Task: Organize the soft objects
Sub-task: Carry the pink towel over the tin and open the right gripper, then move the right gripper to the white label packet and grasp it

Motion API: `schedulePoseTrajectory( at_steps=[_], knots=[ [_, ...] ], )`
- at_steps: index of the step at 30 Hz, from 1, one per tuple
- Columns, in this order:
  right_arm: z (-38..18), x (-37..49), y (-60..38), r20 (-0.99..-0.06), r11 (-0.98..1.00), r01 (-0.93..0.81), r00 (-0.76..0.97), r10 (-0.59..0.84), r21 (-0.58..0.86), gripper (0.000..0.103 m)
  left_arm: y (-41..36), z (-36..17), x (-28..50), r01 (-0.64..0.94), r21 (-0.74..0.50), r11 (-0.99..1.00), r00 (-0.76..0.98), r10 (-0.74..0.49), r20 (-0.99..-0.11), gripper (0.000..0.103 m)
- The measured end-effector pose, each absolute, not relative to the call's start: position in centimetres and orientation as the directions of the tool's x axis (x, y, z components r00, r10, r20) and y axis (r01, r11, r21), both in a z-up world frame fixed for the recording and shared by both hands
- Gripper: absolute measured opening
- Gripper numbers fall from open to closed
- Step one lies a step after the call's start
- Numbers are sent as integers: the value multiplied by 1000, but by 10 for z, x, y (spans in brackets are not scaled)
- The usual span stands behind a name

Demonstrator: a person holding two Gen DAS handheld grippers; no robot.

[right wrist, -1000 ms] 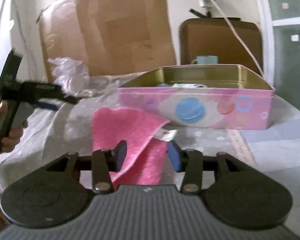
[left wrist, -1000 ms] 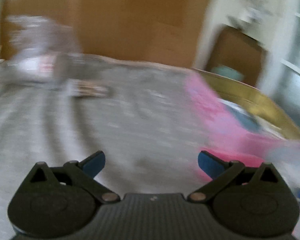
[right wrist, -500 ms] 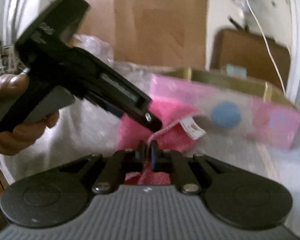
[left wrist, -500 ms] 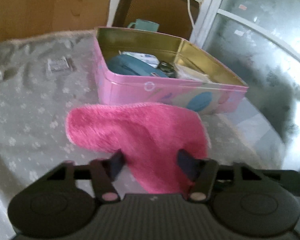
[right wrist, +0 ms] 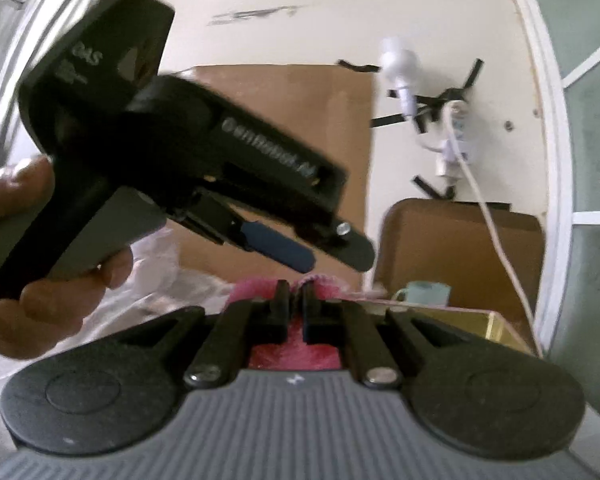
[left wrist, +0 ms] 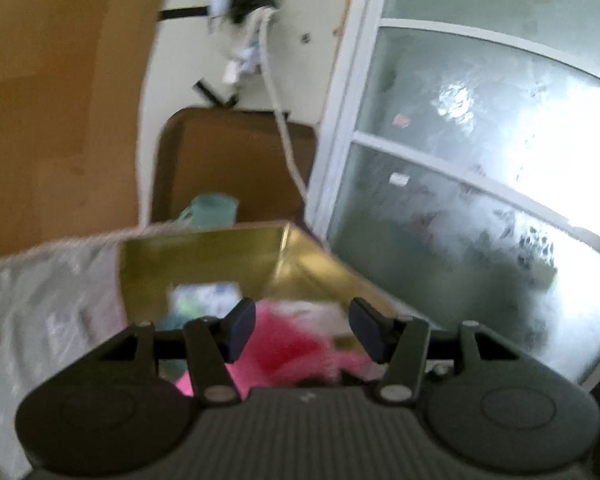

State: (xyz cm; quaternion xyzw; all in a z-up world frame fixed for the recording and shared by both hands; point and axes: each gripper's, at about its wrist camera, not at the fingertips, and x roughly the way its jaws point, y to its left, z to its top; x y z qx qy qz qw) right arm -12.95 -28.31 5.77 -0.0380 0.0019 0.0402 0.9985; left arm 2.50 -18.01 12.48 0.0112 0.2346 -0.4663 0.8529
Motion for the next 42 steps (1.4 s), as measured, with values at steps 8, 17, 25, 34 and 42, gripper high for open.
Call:
schedulePoseTrajectory(
  at_steps=[8,17,25,34,42],
  knots=[
    [61,-63,-333,6,988,93,996,-93,-121,9,-251,128,61,808,-176,563,460,-788,-409,66],
    [65,-51,-409,-133,967,251,961,-242,52,69,-233,102,96,694,-190,695,556,-685,-471,85],
    [43,-91,-394,-222,976,179,964,-148,128,69,-229,71,93,667,-178,723,513,-619,-595,89],
    [74,-65,-380,-277,984,160,952,-132,80,69,-163,78,69,625,-235,745,542,-630,-556,98],
    [96,-55,-326,-196,966,-61,974,112,251,69,-48,50,57,479,-230,847,656,-519,-548,102]
  ],
)
